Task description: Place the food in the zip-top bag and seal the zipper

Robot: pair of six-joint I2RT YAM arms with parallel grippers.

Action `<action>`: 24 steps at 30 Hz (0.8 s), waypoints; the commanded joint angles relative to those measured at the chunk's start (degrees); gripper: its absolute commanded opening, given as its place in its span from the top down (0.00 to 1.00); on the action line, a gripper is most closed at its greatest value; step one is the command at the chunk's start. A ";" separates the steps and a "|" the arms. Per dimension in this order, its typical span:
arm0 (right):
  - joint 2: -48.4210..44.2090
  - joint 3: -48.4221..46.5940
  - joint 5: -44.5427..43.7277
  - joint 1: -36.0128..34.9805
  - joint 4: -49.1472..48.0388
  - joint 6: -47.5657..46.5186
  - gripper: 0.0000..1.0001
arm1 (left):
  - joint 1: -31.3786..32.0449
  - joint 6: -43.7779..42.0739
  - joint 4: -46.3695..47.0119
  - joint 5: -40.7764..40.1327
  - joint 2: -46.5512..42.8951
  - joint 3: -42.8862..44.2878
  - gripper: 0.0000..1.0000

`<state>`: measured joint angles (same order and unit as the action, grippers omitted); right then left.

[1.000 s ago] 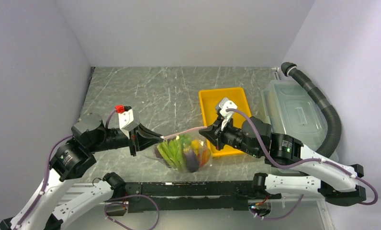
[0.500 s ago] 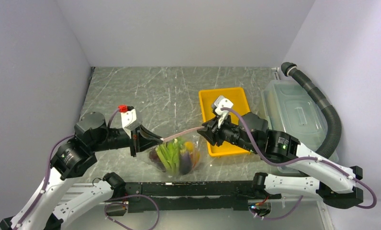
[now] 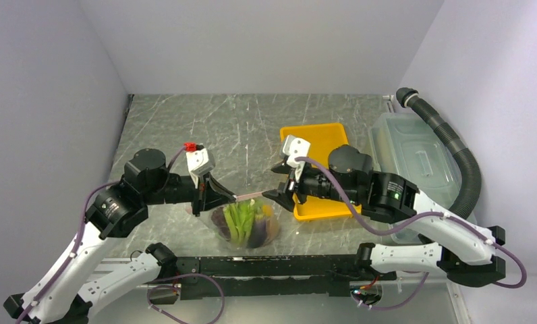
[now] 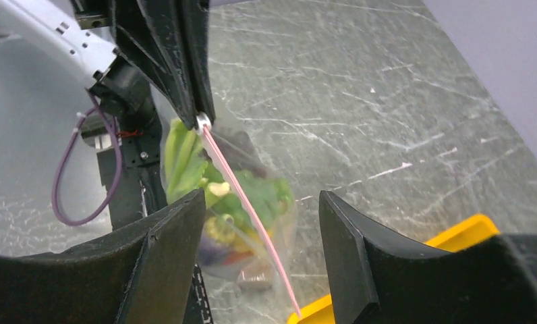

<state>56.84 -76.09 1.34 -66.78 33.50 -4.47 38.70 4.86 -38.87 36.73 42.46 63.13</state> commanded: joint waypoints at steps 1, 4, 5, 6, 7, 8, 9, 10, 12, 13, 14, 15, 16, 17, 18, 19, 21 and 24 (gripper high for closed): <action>3.22 -4.41 6.43 0.14 1.96 -6.25 0.34 | -0.24 -1.18 4.96 4.79 0.00 3.41 1.00; 5.21 -5.72 9.80 0.10 3.11 -8.83 0.32 | -0.21 -1.17 4.94 6.19 0.38 3.53 1.00; 5.88 -5.99 11.33 0.09 3.27 -9.32 0.32 | -0.27 -1.11 5.01 6.44 0.39 3.53 1.00; 6.46 -6.26 12.60 0.12 3.37 -9.59 0.31 | -0.21 -1.02 5.13 6.63 0.44 3.50 1.00; 6.97 -6.40 13.79 0.08 3.46 -9.86 0.31 | -0.25 -0.93 5.37 6.72 0.38 3.45 1.00; 7.57 -6.39 14.45 0.09 3.46 -10.00 0.31 | -0.25 -0.80 5.63 6.88 0.43 3.39 1.00; 8.09 -6.18 14.70 0.13 3.23 -10.03 0.31 | -0.25 -0.63 5.88 7.05 0.32 3.32 1.00; 8.45 -5.72 14.85 0.16 2.87 -10.03 0.31 | -0.21 -0.50 6.11 7.23 0.27 3.19 1.00; 9.00 -4.75 15.42 0.21 2.13 -10.12 0.31 | -0.20 -0.34 6.44 7.58 0.04 3.05 1.00; 9.34 -4.29 15.96 0.29 1.72 -10.05 0.31 | -0.20 -0.23 6.56 7.66 -0.07 2.97 1.00; 9.67 -3.94 16.57 0.40 1.34 -9.97 0.31 | -0.21 -0.16 6.68 7.72 -0.18 2.88 1.00; 10.05 -3.54 17.07 0.51 1.05 -9.84 0.32 | -0.20 0.02 6.89 7.95 -0.27 2.80 1.00; 10.30 -3.23 17.30 0.63 0.58 -9.67 0.33 | -0.20 0.12 7.10 8.21 -0.34 2.71 1.00; 10.44 -2.85 17.68 0.67 0.08 -9.46 0.34 | -0.20 0.22 7.16 8.53 -0.30 2.72 1.00; 10.73 -2.57 18.09 0.83 -0.38 -9.28 0.35 | -0.25 0.30 7.21 8.91 -0.20 2.73 1.00; 10.93 -2.35 18.69 1.00 -0.70 -9.18 0.36 | -0.22 0.32 7.33 9.15 -0.26 2.68 1.00; 11.66 -2.22 19.81 1.41 -1.01 -8.98 0.41 | -0.26 0.49 7.66 9.68 -0.27 2.61 1.00; 13.05 -2.55 21.88 2.10 -0.65 -8.73 0.55 | -0.21 0.50 7.75 9.85 -0.35 2.56 1.00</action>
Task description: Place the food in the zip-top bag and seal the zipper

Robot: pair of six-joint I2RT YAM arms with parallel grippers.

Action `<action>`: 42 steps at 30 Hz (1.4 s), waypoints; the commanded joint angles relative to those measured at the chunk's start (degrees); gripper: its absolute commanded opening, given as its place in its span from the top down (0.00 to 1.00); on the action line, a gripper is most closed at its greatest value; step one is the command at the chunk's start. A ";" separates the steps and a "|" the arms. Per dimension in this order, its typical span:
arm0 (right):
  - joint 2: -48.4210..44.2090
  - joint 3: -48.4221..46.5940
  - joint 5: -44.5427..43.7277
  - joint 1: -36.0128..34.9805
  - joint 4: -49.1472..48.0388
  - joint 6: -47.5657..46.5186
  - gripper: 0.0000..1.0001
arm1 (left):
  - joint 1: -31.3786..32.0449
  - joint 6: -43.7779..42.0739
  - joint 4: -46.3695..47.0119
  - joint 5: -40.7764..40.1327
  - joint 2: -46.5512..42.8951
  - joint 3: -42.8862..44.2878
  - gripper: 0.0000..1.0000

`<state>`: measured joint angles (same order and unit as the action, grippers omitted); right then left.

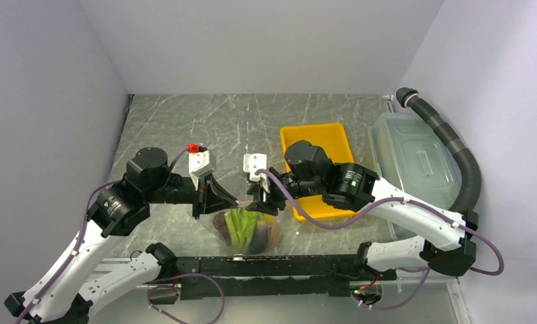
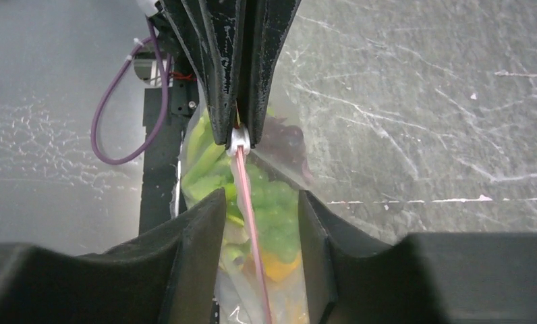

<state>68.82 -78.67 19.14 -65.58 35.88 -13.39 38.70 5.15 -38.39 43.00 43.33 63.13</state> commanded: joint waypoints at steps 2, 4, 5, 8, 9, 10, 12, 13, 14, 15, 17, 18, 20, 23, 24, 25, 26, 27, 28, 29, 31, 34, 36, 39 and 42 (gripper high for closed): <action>1.85 -0.24 5.11 1.27 -2.76 0.27 0.72 | -0.20 0.26 7.28 3.62 -1.21 2.51 1.00; 2.21 -0.27 6.03 1.50 -2.66 0.23 0.90 | -0.20 0.30 7.36 3.54 -1.23 2.37 1.00; 2.24 -0.23 6.28 1.58 -2.70 0.16 0.97 | -0.25 0.35 7.40 3.52 -1.27 2.24 1.00; 1.73 0.48 6.60 1.68 -3.19 0.13 1.00 | -0.23 0.09 6.80 2.99 -1.23 2.07 0.98; 1.46 0.80 6.69 1.68 -3.39 0.24 1.00 | -0.21 0.00 6.49 2.45 -1.24 2.06 0.92; 1.08 1.00 6.57 1.69 -3.56 0.33 1.00 | -0.20 -0.16 6.08 1.79 -1.35 2.03 0.87; 0.64 1.20 6.62 1.69 -3.62 0.29 1.00 | -0.24 -0.58 5.21 0.49 -1.63 2.17 0.73; 0.31 1.24 6.43 1.69 -3.68 0.37 1.00 | -0.25 -0.76 4.61 -0.40 -1.83 2.21 0.67; 0.13 1.24 6.41 1.69 -3.64 0.38 1.00 | -0.21 -1.02 4.30 -0.69 -2.03 2.20 0.63; 0.03 1.24 6.36 1.69 -3.58 0.38 1.00 | -0.20 -1.16 4.10 -1.20 -2.25 2.15 0.60; -0.37 1.47 6.27 1.69 -3.62 0.38 1.00 | -0.26 -1.55 3.41 -1.78 -2.65 2.11 0.54; -0.54 1.62 6.26 1.69 -3.69 0.38 1.00 | -0.23 -1.76 2.99 -2.09 -2.91 2.24 0.52; -0.83 1.96 6.16 1.69 -3.92 0.47 1.00 | -0.20 -2.09 2.24 -2.53 -3.41 2.13 0.50; -1.10 2.33 6.16 1.69 -3.96 0.45 1.00 | -0.20 -2.69 0.35 -4.49 -4.14 2.17 0.49; -1.17 2.44 6.11 1.69 -4.02 0.53 1.00 | -0.21 -3.03 -0.53 -5.37 -4.28 2.23 0.48; -1.34 2.54 6.05 1.69 -4.06 0.48 1.00 | -0.20 -3.34 -1.63 -6.36 -4.45 2.29 0.48; -1.40 2.56 5.96 1.69 -4.06 0.47 1.00 | -0.20 -3.65 -2.60 -7.19 -4.61 2.29 0.47; -1.48 2.56 5.87 1.69 -4.06 0.47 1.00 | -0.20 -3.80 -3.25 -7.91 -4.88 2.20 0.46; -1.56 2.56 5.81 1.69 -4.06 0.42 1.00 | -0.25 -3.87 -3.80 -8.42 -5.09 2.01 0.45; -1.64 2.56 5.78 1.69 -4.06 0.38 1.00 | -0.21 -3.87 -4.25 -8.72 -5.39 1.87 0.45; -1.62 2.41 5.61 1.69 -3.98 0.30 1.00 | -0.20 -3.83 -5.08 -9.26 -5.85 1.56 0.44; -1.45 2.13 6.03 1.71 -3.84 0.16 1.00 | -0.25 -3.51 -5.19 -10.24 -6.32 0.84 0.43; -1.34 2.03 6.34 1.69 -3.86 0.12 1.00 | -0.20 -2.95 -4.48 -10.81 -6.29 0.37 0.43; -1.19 2.03 6.23 1.69 -3.82 0.12 1.00 | -0.20 -1.71 -3.20 -11.89 -5.37 0.24 0.44; -1.20 2.20 6.06 1.69 -3.86 0.20 1.00 | -0.21 -0.58 -1.78 -11.74 -3.34 0.36 0.51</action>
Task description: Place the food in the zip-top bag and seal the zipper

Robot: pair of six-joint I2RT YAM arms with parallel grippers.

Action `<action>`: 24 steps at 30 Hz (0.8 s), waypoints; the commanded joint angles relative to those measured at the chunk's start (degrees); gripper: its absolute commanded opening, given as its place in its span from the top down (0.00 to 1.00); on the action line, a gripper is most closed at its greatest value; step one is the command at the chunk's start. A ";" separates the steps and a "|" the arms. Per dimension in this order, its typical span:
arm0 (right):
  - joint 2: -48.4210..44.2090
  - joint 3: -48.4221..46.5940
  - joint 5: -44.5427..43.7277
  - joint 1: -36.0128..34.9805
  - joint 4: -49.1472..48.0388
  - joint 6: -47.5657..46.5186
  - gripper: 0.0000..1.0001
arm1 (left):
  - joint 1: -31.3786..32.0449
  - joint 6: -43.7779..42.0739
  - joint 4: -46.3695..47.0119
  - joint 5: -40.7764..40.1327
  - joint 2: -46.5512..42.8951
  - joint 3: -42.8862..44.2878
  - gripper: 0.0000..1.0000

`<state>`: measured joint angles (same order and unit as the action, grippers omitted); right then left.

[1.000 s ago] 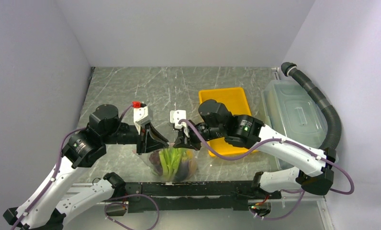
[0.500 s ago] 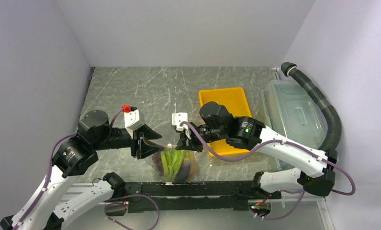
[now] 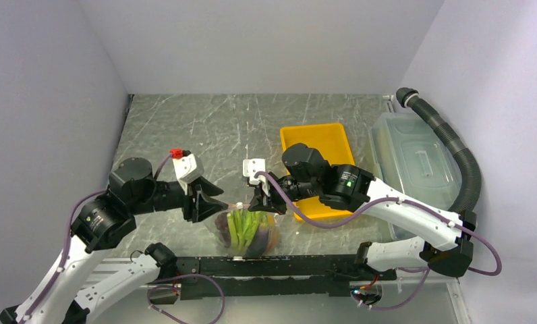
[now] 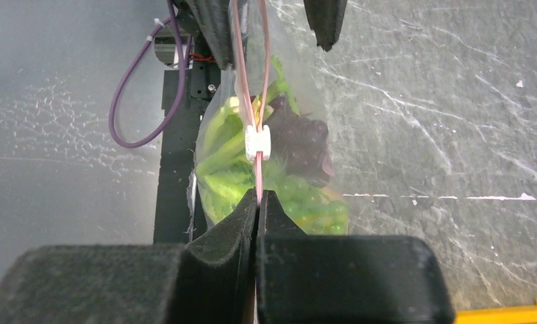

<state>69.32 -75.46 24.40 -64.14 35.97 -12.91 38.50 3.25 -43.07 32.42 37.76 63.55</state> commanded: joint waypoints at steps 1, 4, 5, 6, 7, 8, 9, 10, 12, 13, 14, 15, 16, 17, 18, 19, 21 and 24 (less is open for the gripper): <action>-1.76 -0.88 0.82 0.24 -4.04 -0.23 1.00 | -0.01 1.40 3.09 -0.72 3.10 0.10 0.54; -1.99 -0.59 0.77 0.24 -4.13 -0.03 1.00 | -0.01 1.03 2.89 0.69 5.26 0.74 0.61; -1.97 -0.57 0.72 0.24 -4.08 0.03 1.00 | 0.00 0.98 2.78 1.07 5.87 0.85 0.61; -2.06 -0.53 0.60 0.24 -3.94 -0.01 1.00 | -0.02 0.97 3.00 1.57 6.10 0.81 0.63; -2.07 -0.56 0.41 0.24 -3.82 0.03 1.00 | -0.04 0.97 3.41 2.04 6.25 0.65 0.64; -2.19 -0.49 0.25 0.29 -3.73 0.07 1.00 | -0.03 1.01 3.57 2.45 6.31 0.55 0.64; -2.29 -0.48 0.14 0.25 -3.65 0.01 1.00 | -0.05 1.02 3.72 2.54 6.39 0.50 0.64; -2.41 -0.41 0.11 0.24 -3.62 -0.03 1.00 | -0.02 0.99 3.77 2.70 6.44 0.51 0.65; -2.62 -0.24 -0.08 0.24 -3.70 -0.09 1.00 | -0.01 0.74 3.47 3.31 6.57 0.64 0.65; -2.80 -0.10 -0.18 0.24 -3.84 -0.10 1.00 | -0.03 0.57 3.13 3.49 6.70 0.74 0.65; -2.91 0.02 -0.31 0.24 -3.92 -0.10 1.00 | -0.01 0.42 2.76 3.61 6.64 0.90 0.65; -2.94 0.17 -0.46 0.24 -3.97 -0.10 1.00 | -0.01 0.30 2.40 3.61 6.51 0.92 0.65; -3.00 0.29 -0.49 0.24 -4.02 -0.10 1.00 | 0.00 0.21 2.04 3.58 6.41 1.06 0.64; -3.04 0.35 -0.45 0.24 -4.06 -0.10 1.00 | -0.05 0.19 1.81 3.69 6.14 1.12 0.63; -2.97 0.44 -0.41 0.24 -4.13 -0.15 1.00 | -0.01 0.12 1.58 3.93 5.81 1.14 0.63; -2.96 0.55 -0.45 0.24 -4.22 -0.10 1.00 | -0.01 0.03 1.40 4.69 5.57 1.13 0.63; -2.84 0.66 -0.59 0.24 -4.40 -0.10 1.00 | -0.06 -0.29 0.78 5.47 5.36 1.20 0.63; -2.85 0.84 -0.57 0.24 -4.50 -0.02 1.00 | -0.03 -0.90 -0.87 5.29 5.64 1.73 0.63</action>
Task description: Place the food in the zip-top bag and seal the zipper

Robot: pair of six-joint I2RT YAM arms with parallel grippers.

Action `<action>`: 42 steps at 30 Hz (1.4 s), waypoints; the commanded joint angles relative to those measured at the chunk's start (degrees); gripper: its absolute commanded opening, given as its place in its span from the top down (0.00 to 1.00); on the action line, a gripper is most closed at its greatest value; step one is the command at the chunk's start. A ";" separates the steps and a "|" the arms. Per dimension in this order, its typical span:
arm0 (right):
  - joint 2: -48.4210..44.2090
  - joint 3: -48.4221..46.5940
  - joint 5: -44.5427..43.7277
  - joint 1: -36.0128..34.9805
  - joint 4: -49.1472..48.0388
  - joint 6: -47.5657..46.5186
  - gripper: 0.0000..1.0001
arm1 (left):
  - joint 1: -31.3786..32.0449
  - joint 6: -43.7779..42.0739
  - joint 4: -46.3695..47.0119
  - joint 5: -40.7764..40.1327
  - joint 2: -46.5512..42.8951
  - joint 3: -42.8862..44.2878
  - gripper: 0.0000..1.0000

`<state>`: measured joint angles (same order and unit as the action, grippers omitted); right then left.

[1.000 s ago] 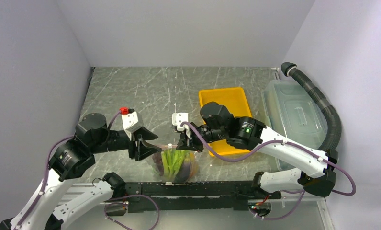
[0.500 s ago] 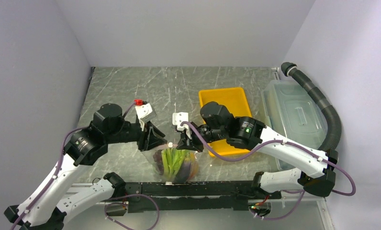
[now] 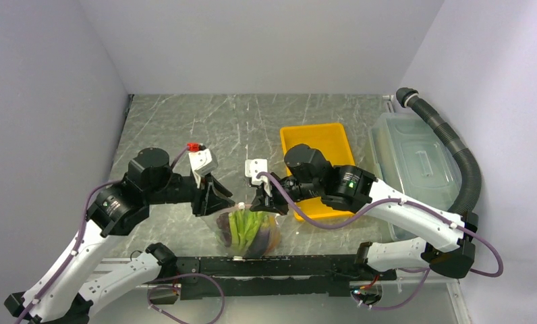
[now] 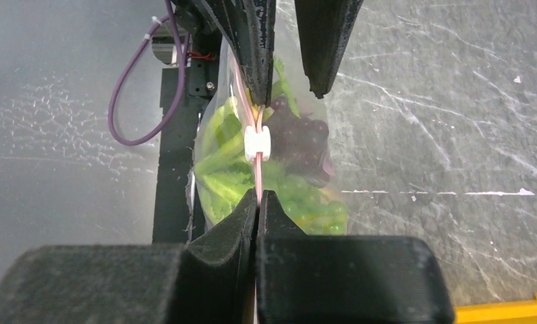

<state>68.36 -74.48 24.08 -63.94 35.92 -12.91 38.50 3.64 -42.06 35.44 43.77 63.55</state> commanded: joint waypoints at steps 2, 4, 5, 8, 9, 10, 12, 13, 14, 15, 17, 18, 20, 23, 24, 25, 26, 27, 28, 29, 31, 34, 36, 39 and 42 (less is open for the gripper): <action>-1.97 -0.19 -0.39 0.05 -4.33 -0.01 1.00 | -0.03 -1.67 -2.92 2.42 -0.33 2.05 0.63; -1.96 -0.27 -0.59 0.05 -4.20 -0.04 1.00 | -0.01 -1.86 -3.38 2.52 -0.49 2.14 0.63; -1.97 -0.23 -0.68 0.05 -4.19 -0.06 1.00 | -0.07 -1.88 -3.49 2.69 -0.62 2.11 0.63; -1.87 -0.31 -0.70 0.05 -4.28 -0.01 1.00 | -0.05 -2.13 -4.17 3.94 -0.43 1.85 0.62; -1.83 -0.36 -0.62 0.05 -4.28 0.06 1.00 | -0.07 -2.22 -4.38 4.54 -0.22 1.84 0.63; -1.74 -0.40 -0.61 0.05 -4.28 0.12 1.00 | -0.02 -2.37 -4.61 5.26 0.02 1.79 0.63; -1.59 -0.48 -0.67 0.05 -4.13 0.16 1.00 | -0.01 -2.77 -5.19 6.51 0.84 1.88 0.62; -1.46 -0.54 -0.69 0.05 -4.11 0.23 1.00 | -0.02 -2.93 -5.54 6.87 1.23 1.91 0.62; -1.38 -0.62 -0.77 0.05 -4.00 0.24 1.00 | -0.01 -2.93 -5.79 6.98 1.62 2.00 0.62; -1.34 -0.71 -0.78 0.05 -3.97 0.25 1.00 | -0.03 -2.94 -6.02 6.83 1.93 1.99 0.62; -1.23 -0.99 -0.70 0.05 -3.77 0.34 1.00 | -0.05 -2.94 -6.52 6.31 2.38 2.14 0.62; -1.29 -1.08 -0.70 0.05 -3.68 0.27 1.00 | -0.08 -2.94 -6.68 5.98 2.66 2.15 0.62; -1.30 -1.27 -0.57 0.05 -3.73 0.25 1.00 | -0.02 -2.94 -7.24 5.35 3.17 2.21 0.62; -1.22 -1.46 -0.26 0.05 -3.90 0.32 1.00 | -0.01 -2.94 -7.41 4.58 3.87 2.11 0.63; -1.21 -1.46 -0.14 0.05 -3.93 0.27 1.00 | -0.02 -2.98 -7.54 4.48 4.07 2.13 0.63; -1.21 -1.46 -0.09 0.05 -4.00 0.25 1.00 | -0.05 -2.94 -7.51 4.32 4.12 2.23 0.64; -1.09 -1.46 -0.02 0.05 -4.01 0.28 1.00 | -0.01 -2.94 -7.49 4.14 4.20 2.35 0.64; -1.12 -1.46 0.01 0.05 -4.08 0.32 1.00 | -0.01 -2.96 -7.55 3.87 4.26 2.53 0.64; -1.20 -1.42 0.02 0.05 -4.17 0.34 1.00 | -0.05 -2.94 -7.68 3.41 4.30 2.78 0.64; -1.25 -1.38 0.09 0.07 -4.29 0.29 1.00 | -0.03 -2.94 -7.81 3.00 4.37 3.15 0.64; -1.37 -1.21 -0.06 0.05 -4.53 0.42 1.00 | -0.01 -2.94 -8.11 2.16 4.29 3.95 0.64; -1.55 -1.17 -0.18 0.05 -4.63 0.34 1.00 | 0.00 -2.69 -7.93 -0.61 3.45 5.41 0.61; -1.63 -1.27 -0.08 0.05 -4.59 0.33 1.00 | -0.07 -2.59 -7.65 -1.78 2.93 6.40 0.60; -1.55 -1.45 0.01 0.05 -4.39 0.34 1.00 | -0.01 -2.58 -7.30 -2.04 2.73 7.58 0.58; -1.54 -1.50 0.04 0.05 -4.37 0.25 1.00 | -0.05 -2.88 -7.02 -2.23 2.72 8.31 0.58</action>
<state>68.36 -74.48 24.03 -63.94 35.92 -12.86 38.48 2.31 -50.52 34.30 47.05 69.12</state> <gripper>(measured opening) 0.020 0.418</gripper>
